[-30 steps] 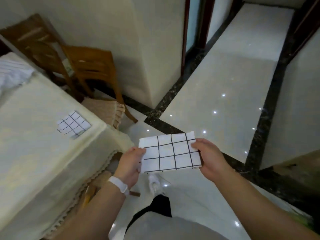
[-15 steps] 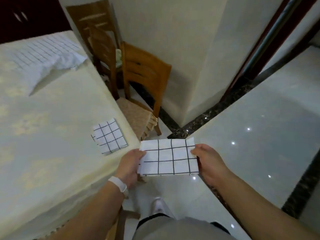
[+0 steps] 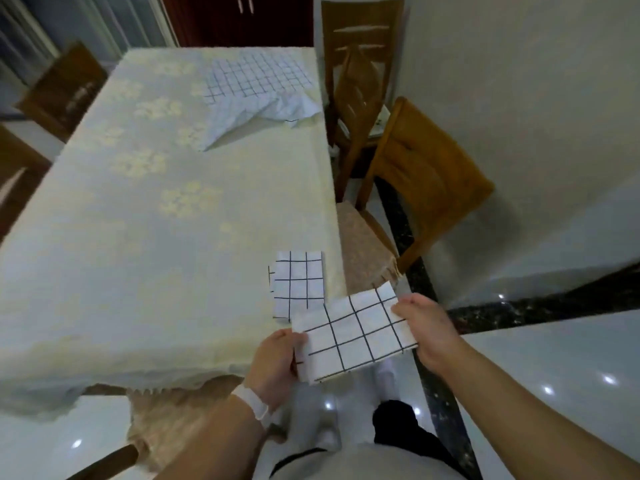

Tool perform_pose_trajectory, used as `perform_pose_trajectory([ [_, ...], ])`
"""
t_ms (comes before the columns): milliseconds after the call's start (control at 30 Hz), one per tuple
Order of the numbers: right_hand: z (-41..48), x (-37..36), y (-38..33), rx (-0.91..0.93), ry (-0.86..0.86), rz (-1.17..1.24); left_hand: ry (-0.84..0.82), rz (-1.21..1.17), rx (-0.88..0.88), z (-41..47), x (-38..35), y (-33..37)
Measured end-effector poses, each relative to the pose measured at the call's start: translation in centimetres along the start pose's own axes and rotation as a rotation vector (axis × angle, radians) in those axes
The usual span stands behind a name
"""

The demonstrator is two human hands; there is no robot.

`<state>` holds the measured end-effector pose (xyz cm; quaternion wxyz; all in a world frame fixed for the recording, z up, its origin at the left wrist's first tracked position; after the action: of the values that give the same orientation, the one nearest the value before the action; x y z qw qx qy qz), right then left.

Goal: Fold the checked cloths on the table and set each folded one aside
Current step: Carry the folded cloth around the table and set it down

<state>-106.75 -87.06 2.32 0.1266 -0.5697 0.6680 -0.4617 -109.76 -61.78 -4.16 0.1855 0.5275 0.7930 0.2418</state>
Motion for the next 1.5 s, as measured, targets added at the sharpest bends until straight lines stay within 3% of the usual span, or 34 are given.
perform_pose_trajectory([
  [367,12.1,-6.8,-9.4,0.348,-0.348,-0.390,0.398,-0.034,-0.003,1.8,-4.5,2.0],
  [533,14.4,-11.6,-12.9,0.463,-0.499,-0.454,0.546,-0.153,0.047,2.0,-5.0,2.0],
  [933,12.7,-23.7,-15.4,0.729,-0.725,-0.745,0.680,-0.352,0.108,2.2,-3.0,1.9],
  [1500,14.4,-29.0,-10.3,0.802,-0.742,-1.088,0.731,-0.221,0.163,5.9,0.0,0.0],
])
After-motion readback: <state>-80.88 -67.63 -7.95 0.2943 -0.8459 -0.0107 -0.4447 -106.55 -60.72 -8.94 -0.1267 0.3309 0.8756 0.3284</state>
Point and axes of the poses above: each hand's wrist, its own z-axis towards the middle knuckle, its own x-axis out of the back of the hand, y = z × x, the point moved 8 cm from there along z, towards the middle knuckle, and after that the axes turned 13 degrees about y, right-handed, at the moved point
